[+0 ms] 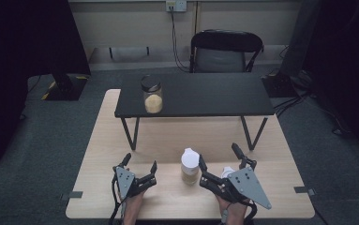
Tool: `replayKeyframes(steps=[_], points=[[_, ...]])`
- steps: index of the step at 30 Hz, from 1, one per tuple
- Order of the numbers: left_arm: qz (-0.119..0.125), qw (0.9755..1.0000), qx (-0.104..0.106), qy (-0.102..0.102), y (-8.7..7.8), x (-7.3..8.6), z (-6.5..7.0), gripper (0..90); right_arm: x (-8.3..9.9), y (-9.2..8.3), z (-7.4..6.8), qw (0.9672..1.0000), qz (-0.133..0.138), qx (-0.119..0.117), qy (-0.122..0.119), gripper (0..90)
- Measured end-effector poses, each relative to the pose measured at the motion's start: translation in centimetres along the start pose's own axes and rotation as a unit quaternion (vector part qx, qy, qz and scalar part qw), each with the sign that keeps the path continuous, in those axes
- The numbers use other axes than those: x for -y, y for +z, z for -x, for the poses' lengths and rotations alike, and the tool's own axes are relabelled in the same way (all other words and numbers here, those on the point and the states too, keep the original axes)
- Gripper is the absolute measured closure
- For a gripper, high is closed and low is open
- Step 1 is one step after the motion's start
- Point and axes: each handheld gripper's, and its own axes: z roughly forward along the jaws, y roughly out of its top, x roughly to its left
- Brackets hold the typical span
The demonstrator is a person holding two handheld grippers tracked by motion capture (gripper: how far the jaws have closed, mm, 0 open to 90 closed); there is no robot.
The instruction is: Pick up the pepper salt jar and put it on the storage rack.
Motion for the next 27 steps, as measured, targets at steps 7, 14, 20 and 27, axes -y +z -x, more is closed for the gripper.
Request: replayKeyframes(steps=[7,14,20,27], points=[[0.0,1.0,-0.001,0.0,0.0,0.0,0.0,2.8,-0.1,0.5,-1.8,0.9998,0.012,-0.014,0.002,4.1],[0.0,1.0,-0.001,0.0,0.0,0.0,0.0,2.9,1.5,1.3,-3.9,0.9998,0.004,-0.022,-0.004,4.5],[0.0,1.0,-0.001,0.0,0.0,0.0,0.0,2.9,2.7,2.1,-4.4,0.9999,-0.001,-0.013,0.005,5.9],[0.0,1.0,-0.001,0.0,0.0,0.0,0.0,3.1,3.7,2.5,-4.3,0.9996,0.007,-0.013,0.026,8.7]])
